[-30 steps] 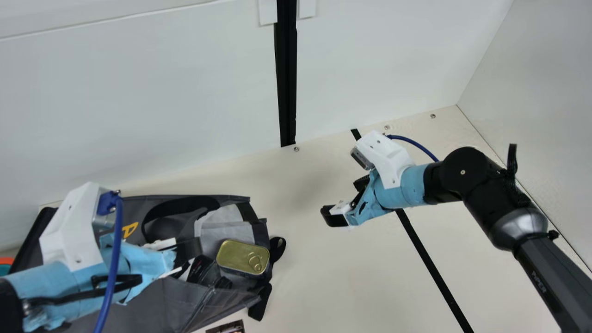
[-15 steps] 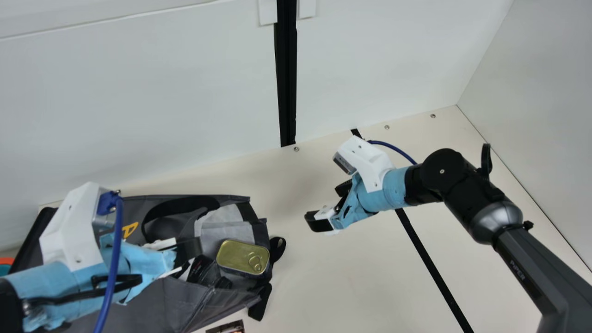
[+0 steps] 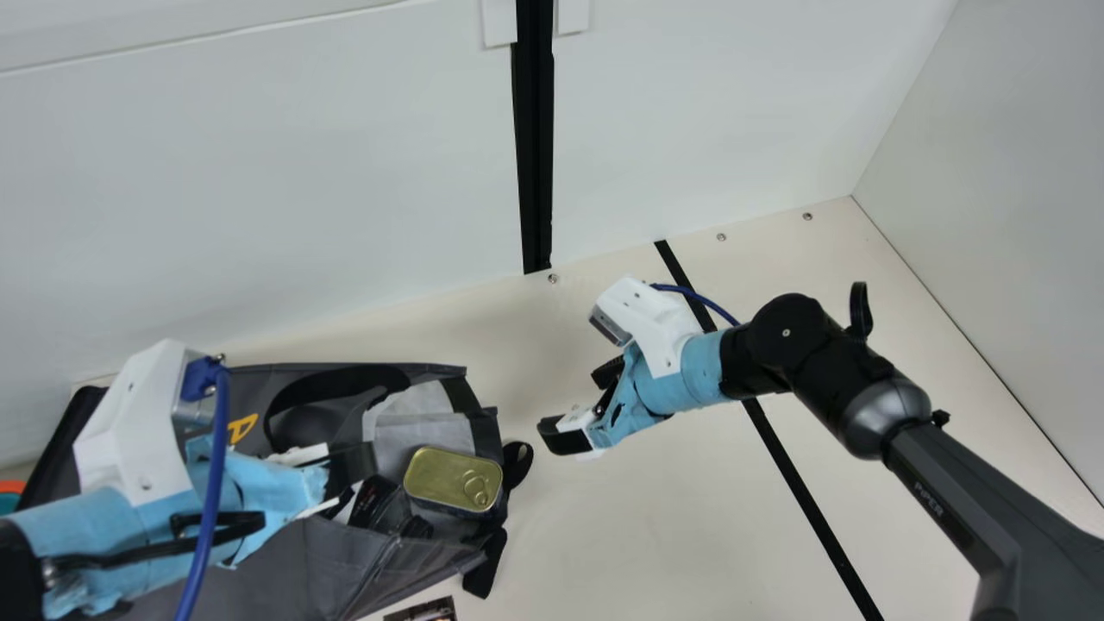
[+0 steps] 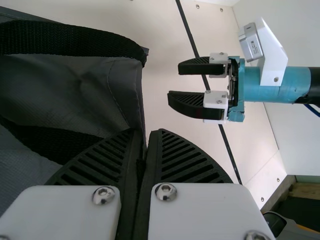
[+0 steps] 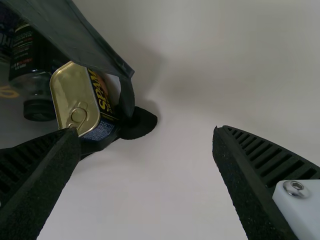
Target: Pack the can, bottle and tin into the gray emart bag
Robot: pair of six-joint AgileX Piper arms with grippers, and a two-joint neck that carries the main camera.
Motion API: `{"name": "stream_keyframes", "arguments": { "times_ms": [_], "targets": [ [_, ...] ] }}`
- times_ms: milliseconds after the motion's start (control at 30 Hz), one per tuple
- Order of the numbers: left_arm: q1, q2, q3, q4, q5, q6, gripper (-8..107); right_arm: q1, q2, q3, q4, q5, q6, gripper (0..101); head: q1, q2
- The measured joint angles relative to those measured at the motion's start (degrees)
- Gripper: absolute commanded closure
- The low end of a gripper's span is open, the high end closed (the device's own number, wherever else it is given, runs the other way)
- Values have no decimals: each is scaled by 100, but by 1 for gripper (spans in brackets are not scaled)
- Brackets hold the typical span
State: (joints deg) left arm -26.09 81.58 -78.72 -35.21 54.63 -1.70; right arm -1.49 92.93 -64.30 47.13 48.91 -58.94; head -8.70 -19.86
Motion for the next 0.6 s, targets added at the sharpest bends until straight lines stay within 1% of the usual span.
{"name": "stream_keyframes", "arguments": {
  "times_ms": [233, 600],
  "targets": [
    [0, 0, 0, 0, 0, 0, 89, 158, 184, 23, 271, -90, -158, 10, 0, 0],
    [0, 0, 0, 0, 0, 0, 89, 363, 622, -78, 736, -235, -427, 10, 0, -9]
  ]
}}
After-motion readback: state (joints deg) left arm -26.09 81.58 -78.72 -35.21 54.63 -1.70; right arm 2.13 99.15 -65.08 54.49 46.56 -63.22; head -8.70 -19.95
